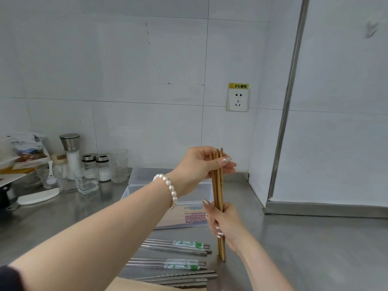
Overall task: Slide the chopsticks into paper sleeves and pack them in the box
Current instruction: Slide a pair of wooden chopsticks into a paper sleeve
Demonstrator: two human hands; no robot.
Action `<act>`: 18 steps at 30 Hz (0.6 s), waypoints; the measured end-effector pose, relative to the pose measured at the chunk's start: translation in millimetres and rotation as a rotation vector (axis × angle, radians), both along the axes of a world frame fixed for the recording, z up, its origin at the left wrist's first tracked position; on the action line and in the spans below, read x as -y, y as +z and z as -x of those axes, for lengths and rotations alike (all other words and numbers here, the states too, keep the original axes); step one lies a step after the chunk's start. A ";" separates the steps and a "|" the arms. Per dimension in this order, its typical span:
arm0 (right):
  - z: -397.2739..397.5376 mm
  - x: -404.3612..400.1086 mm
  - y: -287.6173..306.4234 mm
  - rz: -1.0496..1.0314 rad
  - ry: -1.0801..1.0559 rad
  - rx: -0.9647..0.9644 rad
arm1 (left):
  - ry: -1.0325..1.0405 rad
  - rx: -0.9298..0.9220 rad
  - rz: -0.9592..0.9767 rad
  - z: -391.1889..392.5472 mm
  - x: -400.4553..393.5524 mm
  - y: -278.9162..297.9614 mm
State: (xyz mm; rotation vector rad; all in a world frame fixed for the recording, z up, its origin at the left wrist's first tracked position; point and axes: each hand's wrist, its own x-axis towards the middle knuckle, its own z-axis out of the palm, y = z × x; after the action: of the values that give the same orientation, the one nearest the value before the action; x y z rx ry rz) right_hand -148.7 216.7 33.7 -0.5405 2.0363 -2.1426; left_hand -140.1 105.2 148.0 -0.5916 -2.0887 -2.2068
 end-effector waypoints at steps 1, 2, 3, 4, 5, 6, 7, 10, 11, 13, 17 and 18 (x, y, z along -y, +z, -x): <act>-0.1 0.0 0.3 0.003 0.005 0.002 | 0.007 -0.007 0.017 -0.1 0.3 1.7; -0.3 0.0 0.8 0.004 0.009 0.006 | 0.016 -0.015 0.046 0.0 0.8 3.3; -0.5 -0.4 1.1 0.002 0.012 0.010 | 0.028 -0.023 0.086 0.2 1.8 5.2; -0.3 -0.7 1.2 -0.002 0.015 0.014 | 0.044 -0.030 0.126 0.3 3.1 7.3; -0.2 -0.9 1.1 -0.008 0.017 0.016 | 0.061 -0.036 0.156 0.2 4.7 9.5; -0.1 -1.3 1.1 -0.012 0.018 0.016 | 0.075 -0.044 0.175 0.0 5.5 11.7; -0.2 -1.5 1.3 -0.012 0.021 0.015 | 0.092 -0.057 0.189 -0.3 6.3 14.2; 0.3 -2.6 1.0 0.012 0.050 0.011 | 0.162 -0.101 0.233 -1.5 6.6 22.2; 0.9 -3.1 0.4 0.027 0.064 0.014 | 0.176 -0.108 0.235 -1.7 7.3 25.4; 2.8 -4.5 -1.3 0.065 0.097 0.016 | 0.192 -0.116 0.245 -2.5 10.6 33.1; 3.7 -4.7 -1.5 0.062 0.094 0.000 | 0.256 -0.121 0.340 -4.9 19.9 41.6; 3.0 -3.9 -1.0 0.048 0.079 -0.001 | 0.267 -0.126 0.344 -5.6 21.5 40.8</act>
State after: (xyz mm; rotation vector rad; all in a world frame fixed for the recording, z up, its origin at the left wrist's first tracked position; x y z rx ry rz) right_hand -151.8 220.6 32.7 -0.6177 1.9354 -2.1506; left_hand -134.6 83.7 188.9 -0.4231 -2.3364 -1.6434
